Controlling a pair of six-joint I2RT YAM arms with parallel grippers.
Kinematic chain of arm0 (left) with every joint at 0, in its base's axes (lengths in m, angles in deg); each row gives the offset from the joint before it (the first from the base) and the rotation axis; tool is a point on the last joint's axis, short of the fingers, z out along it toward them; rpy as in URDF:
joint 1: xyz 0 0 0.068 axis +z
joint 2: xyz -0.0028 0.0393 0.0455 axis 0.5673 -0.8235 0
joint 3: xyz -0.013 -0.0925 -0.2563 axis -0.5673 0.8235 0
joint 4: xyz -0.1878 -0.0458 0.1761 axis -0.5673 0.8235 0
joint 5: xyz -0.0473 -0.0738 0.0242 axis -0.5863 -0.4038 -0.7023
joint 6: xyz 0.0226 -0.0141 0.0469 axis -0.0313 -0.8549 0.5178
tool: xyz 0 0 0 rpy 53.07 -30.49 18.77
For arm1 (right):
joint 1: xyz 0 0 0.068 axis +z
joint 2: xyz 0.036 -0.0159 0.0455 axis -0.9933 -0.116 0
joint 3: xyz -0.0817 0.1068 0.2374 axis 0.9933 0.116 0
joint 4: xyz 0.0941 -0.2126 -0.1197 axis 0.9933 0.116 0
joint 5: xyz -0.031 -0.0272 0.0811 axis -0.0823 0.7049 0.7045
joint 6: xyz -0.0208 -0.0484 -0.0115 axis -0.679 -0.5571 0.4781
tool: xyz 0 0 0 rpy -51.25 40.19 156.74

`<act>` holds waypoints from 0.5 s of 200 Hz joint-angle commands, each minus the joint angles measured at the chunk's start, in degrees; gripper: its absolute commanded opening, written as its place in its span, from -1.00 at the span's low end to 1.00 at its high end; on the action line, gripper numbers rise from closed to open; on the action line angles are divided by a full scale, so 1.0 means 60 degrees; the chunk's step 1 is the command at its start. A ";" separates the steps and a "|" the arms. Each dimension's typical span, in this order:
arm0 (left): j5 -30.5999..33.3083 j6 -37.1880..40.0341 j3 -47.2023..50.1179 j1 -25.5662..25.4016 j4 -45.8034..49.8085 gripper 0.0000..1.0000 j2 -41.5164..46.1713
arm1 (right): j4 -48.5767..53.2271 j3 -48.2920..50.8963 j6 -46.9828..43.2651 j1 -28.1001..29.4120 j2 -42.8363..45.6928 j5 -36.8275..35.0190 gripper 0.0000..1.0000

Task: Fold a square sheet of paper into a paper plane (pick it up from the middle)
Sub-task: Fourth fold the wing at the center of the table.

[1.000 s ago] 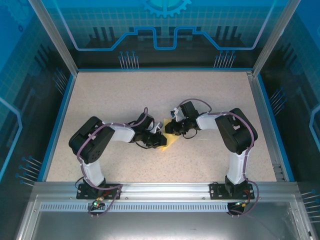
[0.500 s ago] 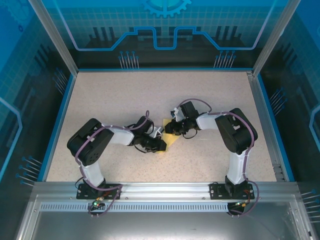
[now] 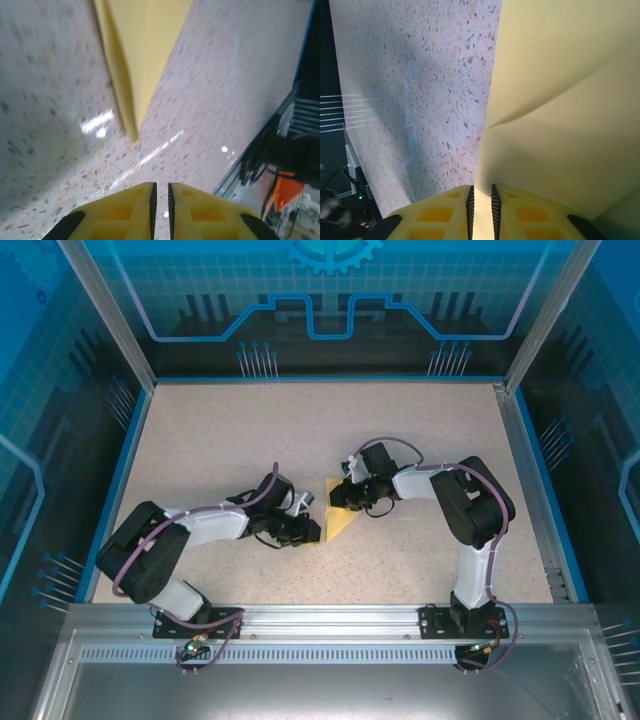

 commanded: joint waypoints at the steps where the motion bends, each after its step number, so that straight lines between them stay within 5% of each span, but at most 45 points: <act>1: 0.0384 -0.0406 -0.0621 0.0125 0.0049 -0.65 -0.0102 | 0.1217 0.0531 -0.0191 -0.0095 -0.0712 -0.1116 -0.59; 56: 0.0343 -0.0721 -0.1765 -0.0384 -0.0821 -0.64 -0.1885 | 0.1041 0.0494 -0.0059 -0.0089 -0.0800 -0.1002 -0.58; 100: 0.1308 -0.0792 -0.2046 -0.0587 -0.0902 -0.67 -0.2654 | 0.1013 0.0516 -0.0043 -0.0086 -0.0803 -0.0944 -0.58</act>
